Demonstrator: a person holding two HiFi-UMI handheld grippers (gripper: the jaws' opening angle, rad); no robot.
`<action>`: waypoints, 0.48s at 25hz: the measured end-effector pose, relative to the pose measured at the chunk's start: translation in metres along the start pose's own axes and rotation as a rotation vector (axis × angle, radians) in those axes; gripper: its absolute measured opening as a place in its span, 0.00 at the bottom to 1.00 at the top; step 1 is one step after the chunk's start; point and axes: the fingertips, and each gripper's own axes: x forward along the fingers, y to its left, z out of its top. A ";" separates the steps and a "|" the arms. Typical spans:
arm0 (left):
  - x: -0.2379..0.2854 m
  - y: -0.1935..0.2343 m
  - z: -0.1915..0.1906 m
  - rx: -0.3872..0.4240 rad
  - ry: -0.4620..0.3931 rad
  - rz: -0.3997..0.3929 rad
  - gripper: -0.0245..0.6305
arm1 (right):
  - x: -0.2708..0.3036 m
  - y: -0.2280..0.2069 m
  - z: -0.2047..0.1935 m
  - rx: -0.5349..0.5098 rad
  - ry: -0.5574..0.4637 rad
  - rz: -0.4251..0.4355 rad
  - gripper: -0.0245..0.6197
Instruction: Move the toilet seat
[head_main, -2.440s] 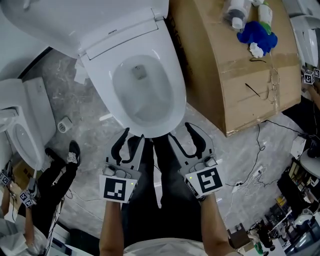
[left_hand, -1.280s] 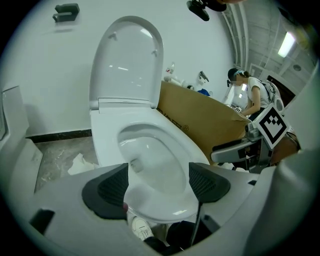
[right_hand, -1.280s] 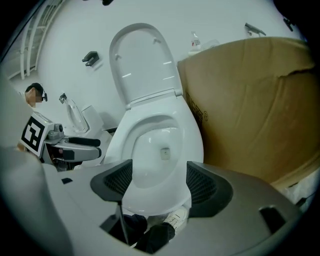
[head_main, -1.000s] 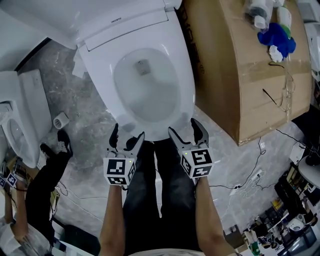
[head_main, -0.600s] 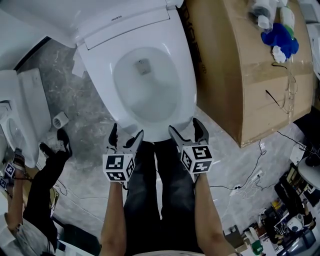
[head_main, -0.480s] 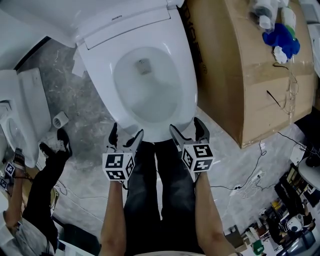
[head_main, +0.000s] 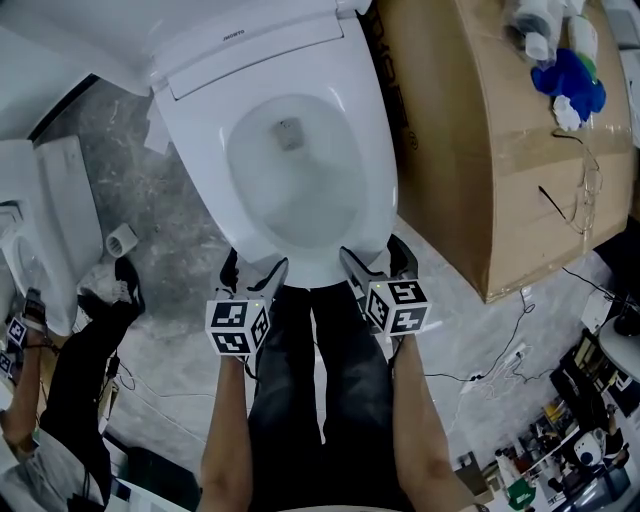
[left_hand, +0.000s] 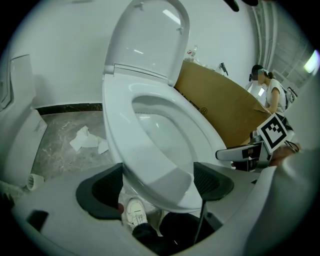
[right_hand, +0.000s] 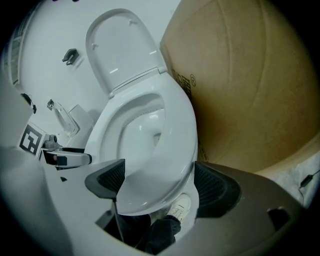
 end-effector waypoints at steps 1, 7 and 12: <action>0.001 0.000 0.000 0.000 0.002 0.002 0.69 | 0.001 0.000 -0.001 0.001 0.004 0.002 0.67; 0.001 -0.001 -0.001 0.005 0.003 0.009 0.69 | 0.004 -0.002 -0.005 0.038 0.005 0.023 0.67; -0.001 -0.003 0.000 0.000 -0.005 0.000 0.69 | 0.001 0.000 -0.003 0.066 -0.004 0.052 0.67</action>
